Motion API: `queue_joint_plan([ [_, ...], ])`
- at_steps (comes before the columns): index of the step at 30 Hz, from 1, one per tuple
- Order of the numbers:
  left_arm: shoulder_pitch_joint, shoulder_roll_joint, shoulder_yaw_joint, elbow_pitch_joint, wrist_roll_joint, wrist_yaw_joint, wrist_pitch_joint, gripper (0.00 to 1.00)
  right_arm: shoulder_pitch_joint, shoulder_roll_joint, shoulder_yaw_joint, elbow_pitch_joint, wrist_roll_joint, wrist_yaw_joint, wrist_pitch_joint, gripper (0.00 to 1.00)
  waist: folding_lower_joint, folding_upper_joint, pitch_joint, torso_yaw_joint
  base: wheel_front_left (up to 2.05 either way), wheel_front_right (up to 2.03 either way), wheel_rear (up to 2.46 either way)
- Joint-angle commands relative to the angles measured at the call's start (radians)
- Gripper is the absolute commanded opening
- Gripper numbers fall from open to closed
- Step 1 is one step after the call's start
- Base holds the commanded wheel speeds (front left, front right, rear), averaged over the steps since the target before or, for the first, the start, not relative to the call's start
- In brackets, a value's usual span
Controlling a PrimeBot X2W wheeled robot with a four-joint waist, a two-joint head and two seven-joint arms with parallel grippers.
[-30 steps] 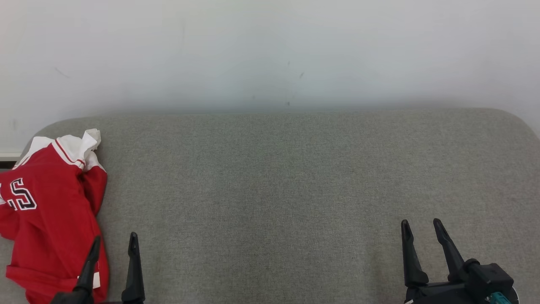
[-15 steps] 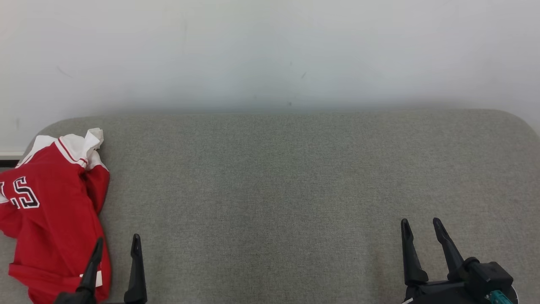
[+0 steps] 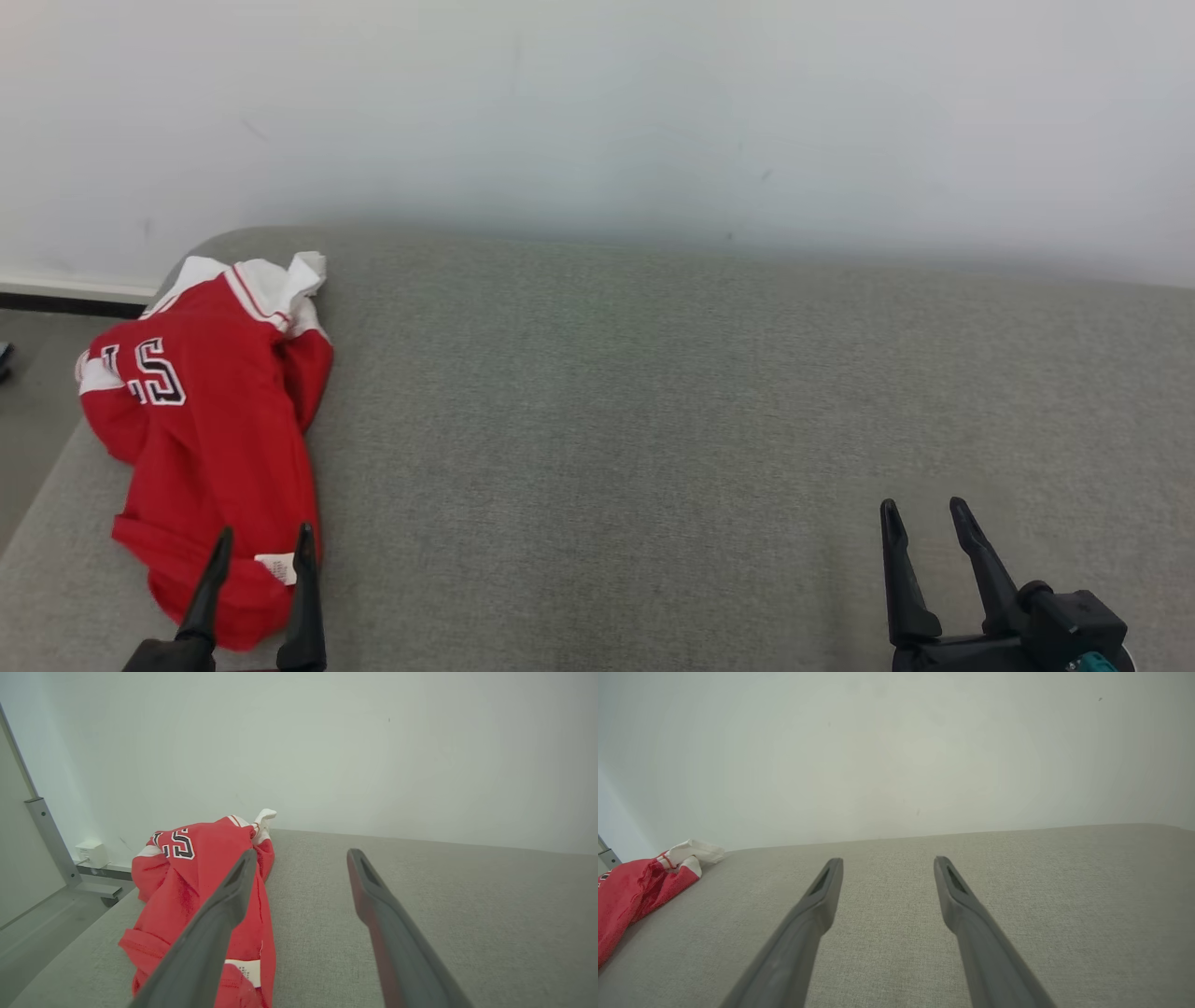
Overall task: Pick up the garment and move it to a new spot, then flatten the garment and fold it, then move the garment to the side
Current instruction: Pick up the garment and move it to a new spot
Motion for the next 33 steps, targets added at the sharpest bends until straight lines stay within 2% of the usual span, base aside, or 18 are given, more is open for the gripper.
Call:
queue_joint_plan([
  [1, 0.001, 0.004, 0.002, 0.004, 0.010, 0.002, -0.003, 1.00, 0.002, -0.001, 0.002, -0.001, 0.007, -0.002, -0.001, 1.00, -0.0001, 0.0000, -0.004, 0.060, 0.00, 0.00, 0.00],
  [20, 0.002, -0.010, 0.034, 0.028, 0.034, 0.021, -0.003, 1.00, 0.001, -0.001, 0.026, 0.021, -0.006, -0.002, -0.001, 1.00, -0.0001, 0.0000, 0.002, 0.346, 0.00, 0.00, 0.00],
  [33, 0.040, -0.020, 0.089, -0.002, 0.028, 0.039, -0.003, 1.00, -0.043, -0.001, 0.073, 0.053, -0.016, -0.002, -0.001, 1.00, -0.0001, 0.0000, 0.016, 0.357, 0.00, 0.00, 0.00],
])
